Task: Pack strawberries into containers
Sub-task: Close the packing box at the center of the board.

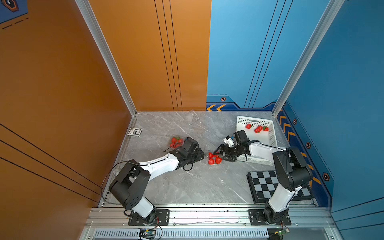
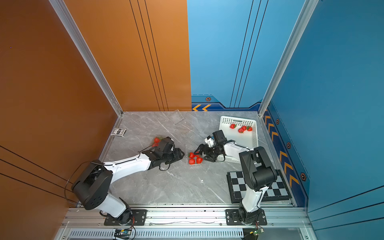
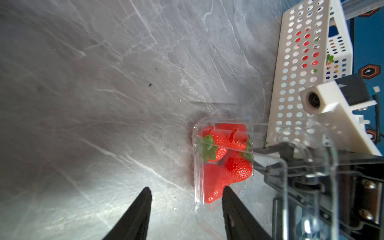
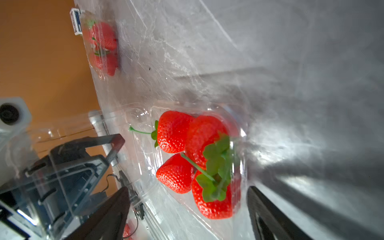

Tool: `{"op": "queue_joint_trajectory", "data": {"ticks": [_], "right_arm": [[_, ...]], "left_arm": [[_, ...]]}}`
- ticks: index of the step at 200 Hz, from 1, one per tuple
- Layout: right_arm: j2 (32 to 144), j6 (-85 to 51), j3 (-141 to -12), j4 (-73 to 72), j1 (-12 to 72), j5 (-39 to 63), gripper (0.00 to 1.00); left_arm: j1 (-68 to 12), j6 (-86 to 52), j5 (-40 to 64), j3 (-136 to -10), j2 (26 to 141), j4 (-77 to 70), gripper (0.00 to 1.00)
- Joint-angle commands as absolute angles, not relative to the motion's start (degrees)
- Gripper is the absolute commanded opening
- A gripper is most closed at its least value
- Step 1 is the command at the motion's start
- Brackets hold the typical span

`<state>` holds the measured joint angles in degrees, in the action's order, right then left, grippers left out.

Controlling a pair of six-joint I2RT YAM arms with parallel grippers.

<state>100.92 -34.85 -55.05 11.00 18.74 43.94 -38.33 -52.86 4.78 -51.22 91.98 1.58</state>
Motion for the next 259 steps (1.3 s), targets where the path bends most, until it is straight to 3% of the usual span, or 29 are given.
{"op": "queue_joint_trajectory", "data": {"ticks": [1,41,178,259], "right_arm": [[97.2,-42.65,-51.13,2.38,18.69,43.36,0.91],[91.44,-55.87,-42.94,-11.59,17.11,42.27,0.93],[89.39,-55.52,-41.01,-9.12,15.47,39.64,0.95],[95.05,-50.99,-45.54,-4.26,19.38,39.9,0.79]], "left_arm": [[-40.43,-51.67,6.5,-54.88,95.76,1.41,0.56],[-42.1,-51.25,7.19,-58.14,99.48,1.47,0.56],[-43.15,-50.29,7.48,-63.11,104.13,3.44,0.55],[-43.55,-49.14,6.41,-65.37,105.97,6.8,0.55]]}}
